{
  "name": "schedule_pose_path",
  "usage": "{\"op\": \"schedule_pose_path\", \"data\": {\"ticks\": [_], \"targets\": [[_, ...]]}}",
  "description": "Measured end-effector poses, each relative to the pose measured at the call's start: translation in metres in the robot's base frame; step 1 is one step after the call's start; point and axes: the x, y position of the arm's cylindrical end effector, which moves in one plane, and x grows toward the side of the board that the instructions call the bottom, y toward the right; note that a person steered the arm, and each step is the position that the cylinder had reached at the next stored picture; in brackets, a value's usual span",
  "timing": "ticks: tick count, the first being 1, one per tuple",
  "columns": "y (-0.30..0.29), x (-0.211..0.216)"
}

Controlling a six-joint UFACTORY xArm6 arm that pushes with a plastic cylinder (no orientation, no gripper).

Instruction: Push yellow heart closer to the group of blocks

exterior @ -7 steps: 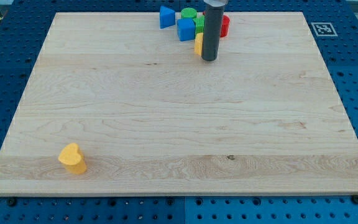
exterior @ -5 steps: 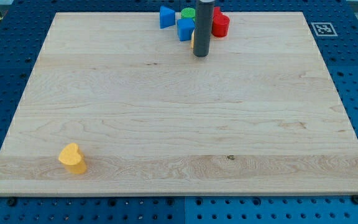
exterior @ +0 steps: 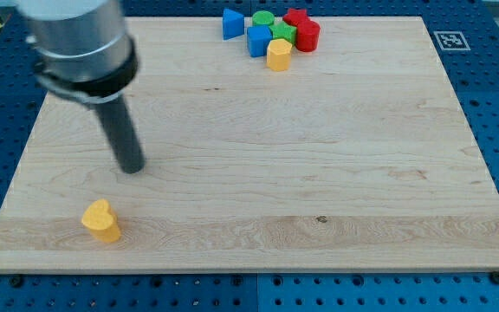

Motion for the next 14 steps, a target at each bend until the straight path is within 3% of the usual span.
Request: {"op": "schedule_pose_path", "data": {"ticks": [1, 3, 5, 8, 11, 13, 14], "targets": [[-0.047, 0.033], [-0.044, 0.086], [-0.015, 0.068], [0.018, 0.102], [0.067, 0.08], [0.129, 0.065], [0.127, 0.043]]}}
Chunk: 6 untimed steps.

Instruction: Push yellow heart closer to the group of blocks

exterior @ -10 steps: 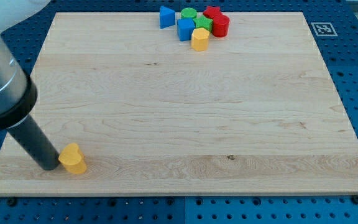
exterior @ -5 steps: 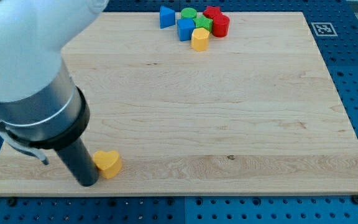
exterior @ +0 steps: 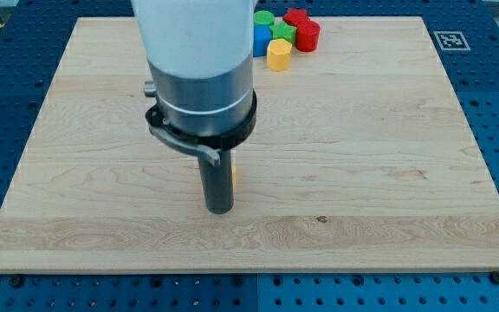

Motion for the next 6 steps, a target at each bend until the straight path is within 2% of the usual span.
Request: {"op": "schedule_pose_path", "data": {"ticks": [1, 2, 3, 6], "targets": [[-0.023, -0.025], [-0.022, -0.059], [0.001, -0.071], [0.092, -0.057]]}}
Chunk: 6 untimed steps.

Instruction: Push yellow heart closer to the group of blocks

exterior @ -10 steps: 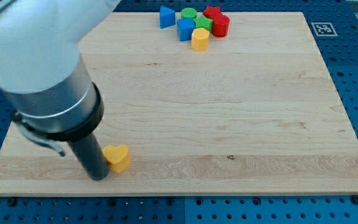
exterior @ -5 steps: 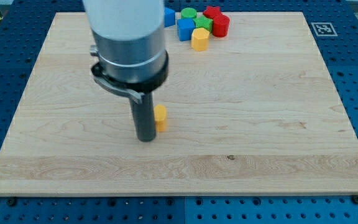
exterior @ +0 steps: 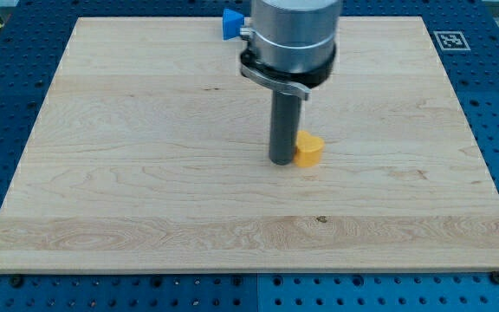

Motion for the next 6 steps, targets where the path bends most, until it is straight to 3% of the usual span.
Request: {"op": "schedule_pose_path", "data": {"ticks": [4, 6], "targets": [[0.093, -0.005], [0.045, -0.025]]}}
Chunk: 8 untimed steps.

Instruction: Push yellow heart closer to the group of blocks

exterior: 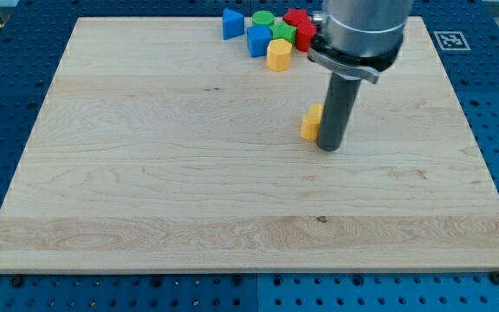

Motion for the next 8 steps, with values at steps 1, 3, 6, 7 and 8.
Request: {"op": "schedule_pose_path", "data": {"ticks": [1, 3, 6, 7, 8], "targets": [[-0.01, -0.005], [-0.017, -0.045], [0.011, -0.106], [0.01, -0.12], [0.01, -0.117]]}}
